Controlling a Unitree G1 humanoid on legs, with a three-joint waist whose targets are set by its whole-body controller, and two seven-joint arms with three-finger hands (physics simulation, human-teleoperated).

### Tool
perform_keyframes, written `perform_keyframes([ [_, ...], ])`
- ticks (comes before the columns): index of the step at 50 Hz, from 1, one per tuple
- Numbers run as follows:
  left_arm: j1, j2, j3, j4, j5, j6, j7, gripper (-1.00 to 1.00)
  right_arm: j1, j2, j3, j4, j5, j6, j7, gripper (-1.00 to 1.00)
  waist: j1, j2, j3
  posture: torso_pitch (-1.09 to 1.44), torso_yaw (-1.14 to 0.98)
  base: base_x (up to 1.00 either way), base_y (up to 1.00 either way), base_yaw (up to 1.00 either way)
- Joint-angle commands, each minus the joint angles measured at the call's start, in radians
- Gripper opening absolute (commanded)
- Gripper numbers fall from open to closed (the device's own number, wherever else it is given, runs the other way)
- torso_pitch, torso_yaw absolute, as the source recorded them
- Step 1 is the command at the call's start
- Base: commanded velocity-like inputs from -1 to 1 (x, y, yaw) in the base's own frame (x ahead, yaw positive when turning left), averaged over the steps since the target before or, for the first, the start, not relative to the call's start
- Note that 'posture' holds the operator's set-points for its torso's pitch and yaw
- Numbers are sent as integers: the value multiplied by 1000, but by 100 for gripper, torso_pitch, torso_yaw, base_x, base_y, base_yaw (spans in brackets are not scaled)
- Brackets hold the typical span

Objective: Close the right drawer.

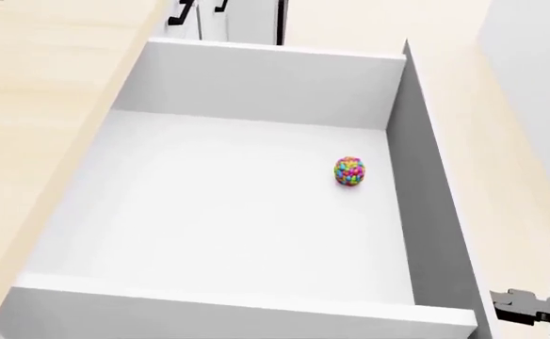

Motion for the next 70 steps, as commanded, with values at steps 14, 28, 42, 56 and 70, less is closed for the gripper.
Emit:
perform_keyframes([
  [14,-4,1,3,-19,-4,-30,-6,100,-78,17,33,-35,-56,-1,32,100,4,-2,-15,0,0,0,0,0],
  [28,-9,-1,7,-21,0,-25,0,100,-164,54,62,-44,-117,46,44,100,0,4,-13,0,0,0,0,0],
  [42,7,-3,13,28,-11,-86,-15,100,-220,87,79,-35,-150,66,49,100,3,12,-15,0,0,0,0,0],
  [56,10,-1,2,13,-3,-74,-9,100,-289,151,107,-23,-202,97,64,100,0,20,-19,0,0,0,0,0],
  [70,3,0,2,-2,-2,-51,-6,100,-348,209,126,-15,-241,119,92,100,2,28,-23,0,0,0,0,0],
])
